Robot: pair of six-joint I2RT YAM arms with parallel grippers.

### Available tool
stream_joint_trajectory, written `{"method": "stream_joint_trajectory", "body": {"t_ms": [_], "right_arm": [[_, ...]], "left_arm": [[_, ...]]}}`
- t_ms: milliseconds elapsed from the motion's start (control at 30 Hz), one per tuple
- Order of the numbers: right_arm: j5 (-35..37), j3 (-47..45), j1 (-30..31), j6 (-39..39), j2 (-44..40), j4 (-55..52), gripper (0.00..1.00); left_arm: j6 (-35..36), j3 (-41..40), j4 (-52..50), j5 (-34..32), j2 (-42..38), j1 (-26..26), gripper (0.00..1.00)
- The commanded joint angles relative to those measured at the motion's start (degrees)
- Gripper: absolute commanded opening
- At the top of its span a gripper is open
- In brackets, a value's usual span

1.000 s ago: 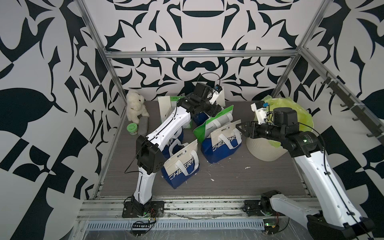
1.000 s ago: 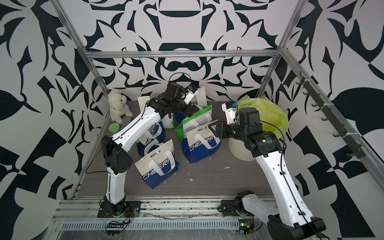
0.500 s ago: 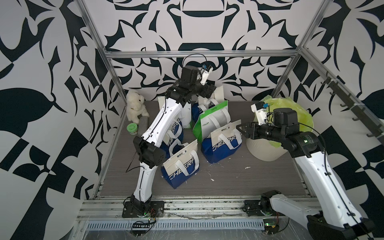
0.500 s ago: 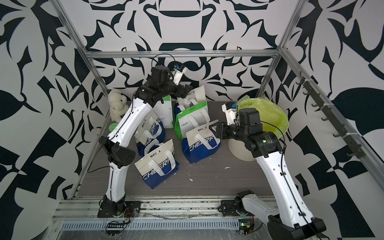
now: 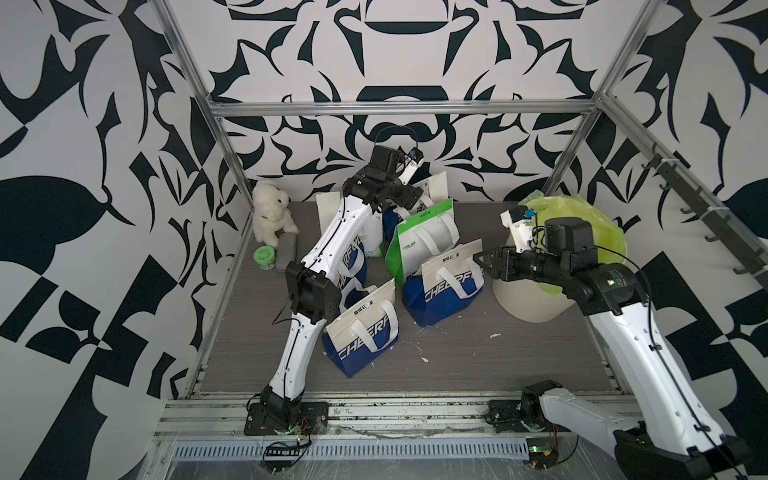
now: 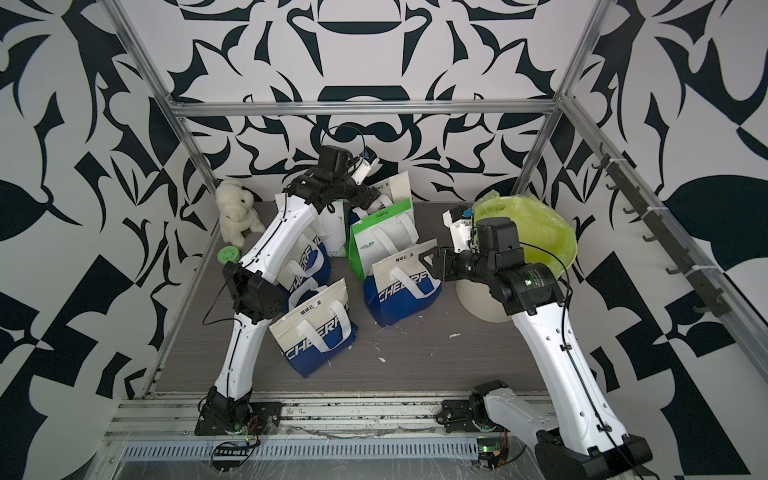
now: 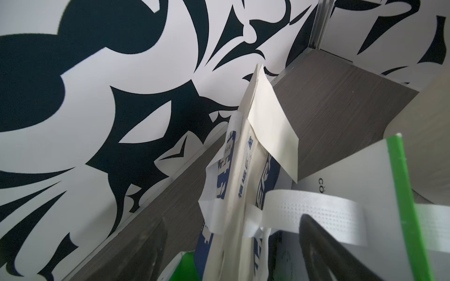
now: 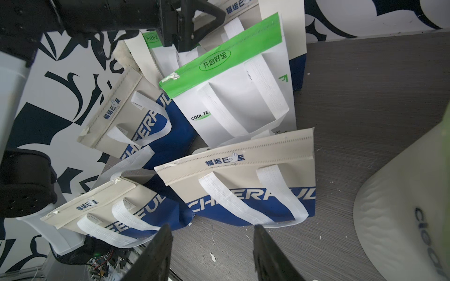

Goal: Shred takeout receipts and throw away
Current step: Pick up the takeout bag at the center of the board.

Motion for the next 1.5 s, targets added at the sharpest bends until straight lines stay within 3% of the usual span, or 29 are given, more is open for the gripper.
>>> {"method": "stream_joint_trajectory", "body": {"t_ms": [0, 400, 600, 700, 867, 967, 1100, 1233, 1367, 1467], "right_arm": [[0.9, 0.3, 0.3, -0.6, -0.1, 0.3, 0.54], [1.7, 2.5, 1.1, 1.3, 2.0, 2.6, 0.54], [3.0, 7.4, 2.5, 2.3, 7.2, 6.8, 0.56], [3.1, 10.7, 3.7, 2.9, 10.6, 9.0, 0.56], [3.8, 15.7, 6.4, 3.1, 15.1, 9.8, 0.56], [4.4, 16.1, 7.2, 2.8, 15.4, 9.3, 0.56], [5.3, 15.3, 7.3, 2.1, 14.5, 8.0, 0.56], [5.6, 14.9, 7.3, 1.9, 13.9, 7.4, 0.56], [6.1, 14.4, 7.3, 1.6, 13.6, 7.3, 0.56], [7.6, 14.1, 7.3, 1.0, 13.9, 7.3, 0.56]], "left_arm": [[1.4, 1.4, -0.5, 0.7, 1.5, 0.4, 0.86], [3.0, -0.2, -3.7, 4.8, 1.8, 0.6, 0.6], [2.9, -0.1, -2.5, 4.5, 2.3, 0.6, 0.5], [3.0, -0.2, -1.4, 3.6, 2.4, 0.6, 0.4], [3.9, 0.0, 0.7, 1.0, 2.4, 0.8, 0.43], [4.5, -0.7, 1.7, -1.4, 1.6, 1.0, 0.69], [5.2, -2.7, 3.4, -1.6, -0.1, 1.4, 0.74], [4.9, -1.1, 2.2, -1.4, 1.3, 2.1, 0.71], [3.8, 1.3, -1.5, 0.1, 3.1, 2.7, 0.57], [3.0, -1.7, -1.0, 3.0, 1.3, 2.8, 0.44]]}}
